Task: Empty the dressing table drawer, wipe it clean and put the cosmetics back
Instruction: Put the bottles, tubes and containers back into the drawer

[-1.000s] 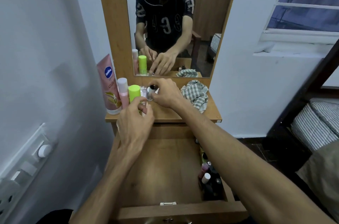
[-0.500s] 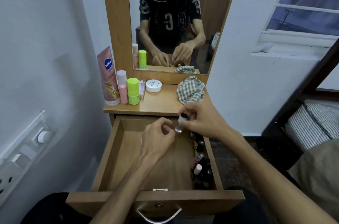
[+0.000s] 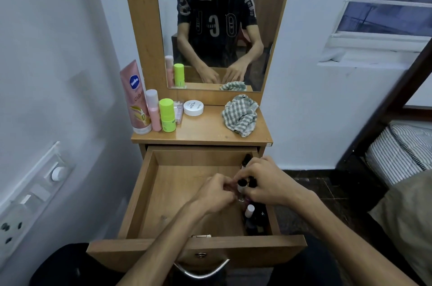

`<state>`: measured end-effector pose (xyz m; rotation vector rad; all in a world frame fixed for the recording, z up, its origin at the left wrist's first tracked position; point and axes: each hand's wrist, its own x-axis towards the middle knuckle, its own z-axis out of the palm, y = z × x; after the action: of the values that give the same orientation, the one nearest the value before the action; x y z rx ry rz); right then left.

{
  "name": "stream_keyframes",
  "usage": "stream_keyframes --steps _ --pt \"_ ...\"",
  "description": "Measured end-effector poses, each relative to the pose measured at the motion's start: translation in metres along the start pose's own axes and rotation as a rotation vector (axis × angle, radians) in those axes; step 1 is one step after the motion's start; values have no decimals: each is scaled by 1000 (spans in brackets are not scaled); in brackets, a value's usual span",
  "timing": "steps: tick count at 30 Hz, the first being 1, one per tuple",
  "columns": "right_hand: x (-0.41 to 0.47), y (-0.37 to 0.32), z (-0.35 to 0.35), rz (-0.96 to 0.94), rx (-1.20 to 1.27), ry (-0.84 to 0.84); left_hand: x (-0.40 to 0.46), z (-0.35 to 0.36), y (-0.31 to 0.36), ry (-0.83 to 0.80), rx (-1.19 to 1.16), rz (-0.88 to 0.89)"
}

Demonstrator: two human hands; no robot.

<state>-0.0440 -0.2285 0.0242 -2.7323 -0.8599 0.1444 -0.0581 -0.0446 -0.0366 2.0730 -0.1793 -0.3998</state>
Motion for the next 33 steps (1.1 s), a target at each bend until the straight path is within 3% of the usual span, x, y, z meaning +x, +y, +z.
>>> stream_keyframes --steps 10,14,17,21,25,29,33 --pt "-6 3 7 31 19 -62 -3 5 2 -72 -58 -35" --pt "-3 0 3 40 21 24 -2 4 0 -66 -36 -49" --pt "13 -12 -10 13 73 179 -2 3 5 -32 22 -28" --pt "58 -49 -39 -38 257 366 0 1 6 204 172 -16" --pt "113 -90 -60 -46 329 551 -1 -6 7 520 67 -24" --pt "164 -117 -63 -53 250 482 -7 -16 10 762 37 14" --pt "190 -124 -52 -65 224 396 -10 -19 7 787 56 27"
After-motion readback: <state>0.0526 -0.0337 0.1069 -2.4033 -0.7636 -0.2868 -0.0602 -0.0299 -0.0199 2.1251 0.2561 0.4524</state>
